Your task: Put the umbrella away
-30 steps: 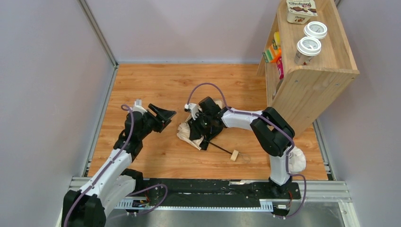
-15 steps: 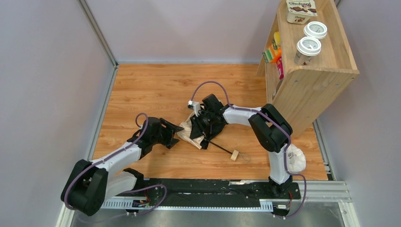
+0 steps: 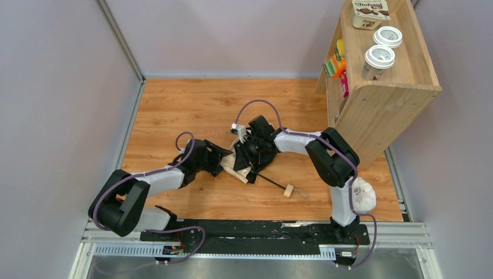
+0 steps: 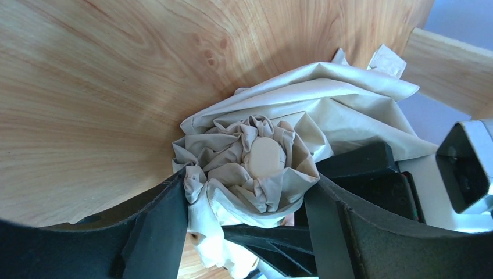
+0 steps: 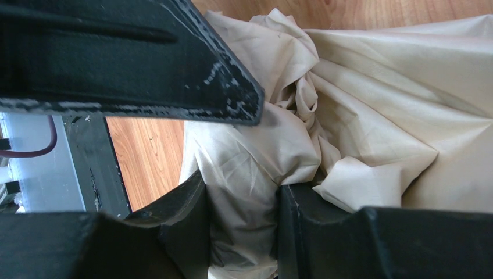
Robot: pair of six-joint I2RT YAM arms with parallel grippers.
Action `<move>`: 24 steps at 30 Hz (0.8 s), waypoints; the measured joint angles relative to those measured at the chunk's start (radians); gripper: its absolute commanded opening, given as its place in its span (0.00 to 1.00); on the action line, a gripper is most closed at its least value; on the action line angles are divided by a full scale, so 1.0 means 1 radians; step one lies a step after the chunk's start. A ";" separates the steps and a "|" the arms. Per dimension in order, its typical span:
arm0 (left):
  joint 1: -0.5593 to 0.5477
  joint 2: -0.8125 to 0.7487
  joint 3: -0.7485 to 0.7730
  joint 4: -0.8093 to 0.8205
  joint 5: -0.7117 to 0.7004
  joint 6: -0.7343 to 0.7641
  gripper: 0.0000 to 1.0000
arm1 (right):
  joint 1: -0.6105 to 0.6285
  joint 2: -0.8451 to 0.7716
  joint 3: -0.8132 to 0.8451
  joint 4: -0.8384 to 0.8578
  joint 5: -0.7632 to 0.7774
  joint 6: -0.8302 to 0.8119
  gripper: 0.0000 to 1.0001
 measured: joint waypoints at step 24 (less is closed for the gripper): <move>-0.040 0.176 0.072 0.058 -0.014 0.030 0.00 | 0.056 -0.077 -0.003 -0.093 0.232 0.001 0.52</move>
